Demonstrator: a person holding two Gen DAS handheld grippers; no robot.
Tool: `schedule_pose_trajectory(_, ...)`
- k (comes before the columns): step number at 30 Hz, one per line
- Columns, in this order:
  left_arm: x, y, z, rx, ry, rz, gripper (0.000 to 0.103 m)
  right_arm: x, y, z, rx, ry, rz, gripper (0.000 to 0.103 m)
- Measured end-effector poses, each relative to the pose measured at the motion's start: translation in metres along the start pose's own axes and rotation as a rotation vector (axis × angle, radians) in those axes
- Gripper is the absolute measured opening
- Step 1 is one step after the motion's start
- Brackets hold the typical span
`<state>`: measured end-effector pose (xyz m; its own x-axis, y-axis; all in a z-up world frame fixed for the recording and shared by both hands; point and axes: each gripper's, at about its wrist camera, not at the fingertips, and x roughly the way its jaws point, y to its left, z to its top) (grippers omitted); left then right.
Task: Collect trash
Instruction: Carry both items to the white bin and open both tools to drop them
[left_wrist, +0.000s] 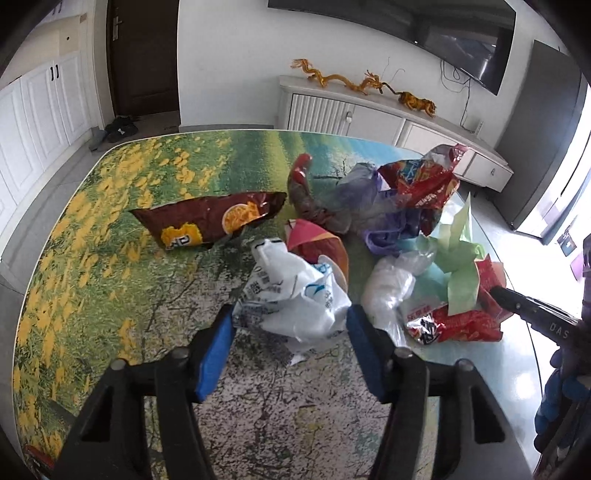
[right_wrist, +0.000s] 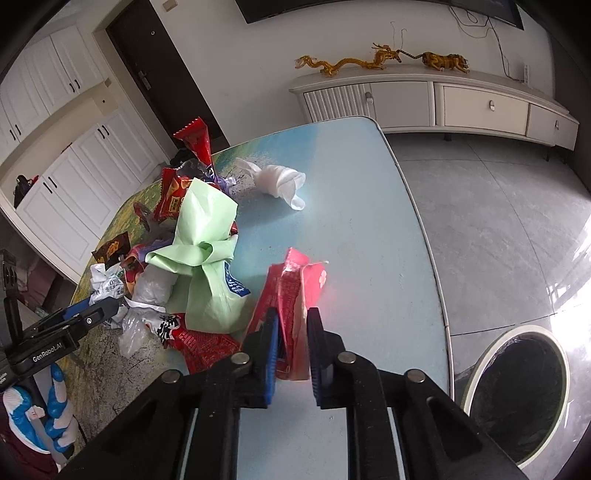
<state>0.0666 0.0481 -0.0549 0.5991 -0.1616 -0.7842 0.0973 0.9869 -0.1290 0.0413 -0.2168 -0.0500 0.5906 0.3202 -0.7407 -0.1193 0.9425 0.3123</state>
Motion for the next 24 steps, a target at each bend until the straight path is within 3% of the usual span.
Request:
schedule_pose_trajectory(4, -0.015, 0.003, -0.003, -0.012, -0.019, -0.01, 0.044, -0.01, 0.0, -0.004, 0.007, -0.022, 0.028, 0.01)
schedule_pose_trajectory(12, -0.064, -0.013, -0.005, 0.018, -0.096, -0.045, 0.039, -0.048, 0.0, -0.01, 0.013, -0.106, 0.079, 0.01)
schedule_pose_trajectory(19, -0.094, -0.076, 0.007, 0.115, -0.14, -0.149, 0.038, -0.097, -0.032, -0.018, 0.069, -0.21, 0.032, 0.01)
schedule_pose_trajectory(24, -0.095, -0.143, 0.012, 0.2, -0.116, -0.264, 0.038, -0.135, -0.089, -0.036, 0.164, -0.275, -0.062, 0.01)
